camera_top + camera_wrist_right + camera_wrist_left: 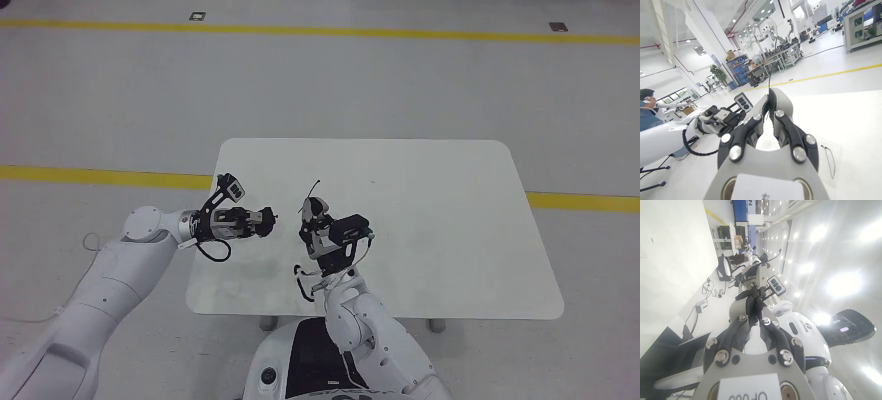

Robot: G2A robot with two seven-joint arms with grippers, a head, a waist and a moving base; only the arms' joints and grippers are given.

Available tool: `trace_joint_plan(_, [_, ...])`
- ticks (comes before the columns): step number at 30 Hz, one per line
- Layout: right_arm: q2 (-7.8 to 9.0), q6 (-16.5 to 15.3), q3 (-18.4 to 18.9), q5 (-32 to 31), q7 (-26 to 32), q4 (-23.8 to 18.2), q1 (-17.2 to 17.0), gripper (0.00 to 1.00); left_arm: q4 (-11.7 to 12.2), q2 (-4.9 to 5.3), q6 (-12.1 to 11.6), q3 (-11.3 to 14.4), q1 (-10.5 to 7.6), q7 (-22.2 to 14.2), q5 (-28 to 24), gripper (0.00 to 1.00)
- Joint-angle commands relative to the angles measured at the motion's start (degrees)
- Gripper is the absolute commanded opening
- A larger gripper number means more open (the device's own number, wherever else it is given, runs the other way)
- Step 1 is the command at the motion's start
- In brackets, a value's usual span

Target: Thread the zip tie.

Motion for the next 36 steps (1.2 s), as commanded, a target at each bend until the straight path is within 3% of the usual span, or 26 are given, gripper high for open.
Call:
trace_joint_plan(1, [0.00,-0.04,0.05,0.05,-0.04,0.02,-0.02,0.00,0.00,0.00,0.00,0.00,0.00,0.00,0.00,0.00])
trace_joint_plan(25, [0.03,-0.06,-0.28,0.11,-0.08,-0.32,-0.18,0.00,0.00,0.00,0.00,0.00,0.00,0.00,0.00,0.00])
trace_joint_plan(30, [-0.18,2.55,-2.39,-1.52,-1.94,0.00,-0.74,0.00,0.00,0.00,0.00,0.00,0.00,0.00,0.00,0.00])
trace_joint_plan(36, [0.04,3.38,-4.36,-1.46,-1.74,0.06,0.24,0.00,0.00,0.00,0.00,0.00,0.00,0.00,0.00,0.00])
